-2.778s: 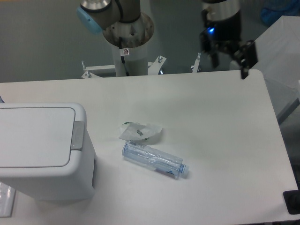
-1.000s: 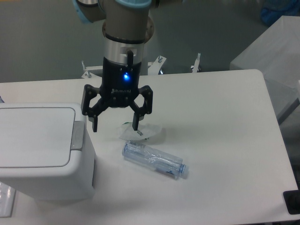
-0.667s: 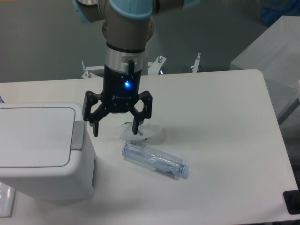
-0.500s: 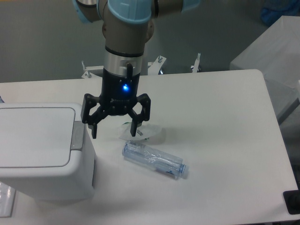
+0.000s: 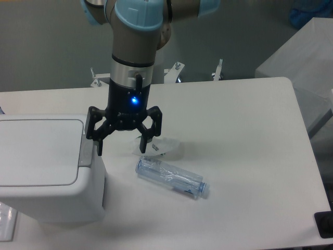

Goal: Open the trash can
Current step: 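Lower the gripper finger onto the edge of the bin lid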

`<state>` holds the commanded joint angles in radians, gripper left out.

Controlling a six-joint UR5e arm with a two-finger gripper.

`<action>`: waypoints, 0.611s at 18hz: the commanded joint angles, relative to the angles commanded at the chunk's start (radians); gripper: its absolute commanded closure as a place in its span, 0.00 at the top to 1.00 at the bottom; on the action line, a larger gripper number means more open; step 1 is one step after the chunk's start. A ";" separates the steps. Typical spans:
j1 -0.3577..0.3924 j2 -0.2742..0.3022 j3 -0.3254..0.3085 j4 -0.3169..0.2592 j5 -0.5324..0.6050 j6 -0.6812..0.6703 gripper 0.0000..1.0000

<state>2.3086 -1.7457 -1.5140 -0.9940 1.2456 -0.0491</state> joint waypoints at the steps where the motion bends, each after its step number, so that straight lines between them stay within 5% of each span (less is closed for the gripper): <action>1: -0.002 -0.002 0.000 0.000 0.000 0.000 1.00; 11: -0.029 -0.021 0.000 0.000 0.009 0.000 1.00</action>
<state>2.2795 -1.7671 -1.5140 -0.9940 1.2548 -0.0491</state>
